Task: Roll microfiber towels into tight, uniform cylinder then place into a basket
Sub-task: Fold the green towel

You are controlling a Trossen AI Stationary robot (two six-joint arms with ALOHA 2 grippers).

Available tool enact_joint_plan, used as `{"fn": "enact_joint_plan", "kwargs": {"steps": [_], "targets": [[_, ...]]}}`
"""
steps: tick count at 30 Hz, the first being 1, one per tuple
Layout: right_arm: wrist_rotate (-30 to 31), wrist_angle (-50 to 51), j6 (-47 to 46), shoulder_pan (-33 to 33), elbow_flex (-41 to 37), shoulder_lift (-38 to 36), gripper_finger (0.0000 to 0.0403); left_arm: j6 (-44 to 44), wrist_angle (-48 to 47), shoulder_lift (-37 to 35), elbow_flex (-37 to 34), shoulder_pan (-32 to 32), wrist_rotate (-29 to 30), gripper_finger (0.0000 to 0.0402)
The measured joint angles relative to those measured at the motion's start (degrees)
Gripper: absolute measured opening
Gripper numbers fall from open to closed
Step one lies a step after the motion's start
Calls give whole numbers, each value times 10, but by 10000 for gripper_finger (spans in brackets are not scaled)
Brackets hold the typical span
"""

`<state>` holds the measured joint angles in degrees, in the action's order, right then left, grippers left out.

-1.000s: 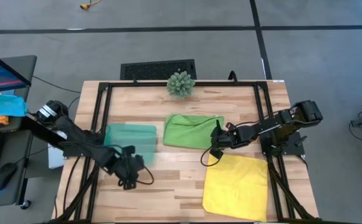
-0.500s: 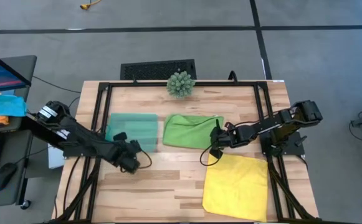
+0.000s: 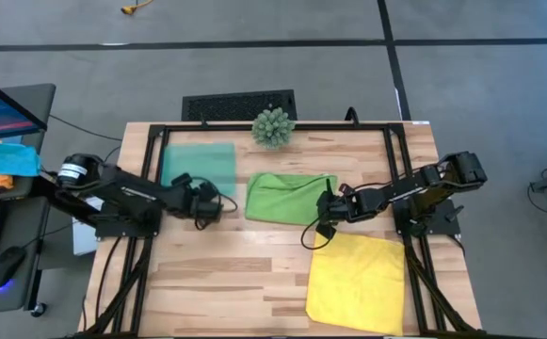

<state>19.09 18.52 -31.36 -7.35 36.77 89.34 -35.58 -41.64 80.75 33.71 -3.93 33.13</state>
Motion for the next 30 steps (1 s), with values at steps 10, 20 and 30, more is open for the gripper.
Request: {"fn": "enact_joint_plan", "kwargs": {"steps": [10,20,30], "targets": [[1,-1,-1,0,0,0,118,141,57,0,0,134,1,0],[-19,-15,3,0,7,1,118,126,62,-33,22,76,-48,0],[-51,-47,-90,-18,38,1,118,78,275,-81,44,-76,-33,0]]}}
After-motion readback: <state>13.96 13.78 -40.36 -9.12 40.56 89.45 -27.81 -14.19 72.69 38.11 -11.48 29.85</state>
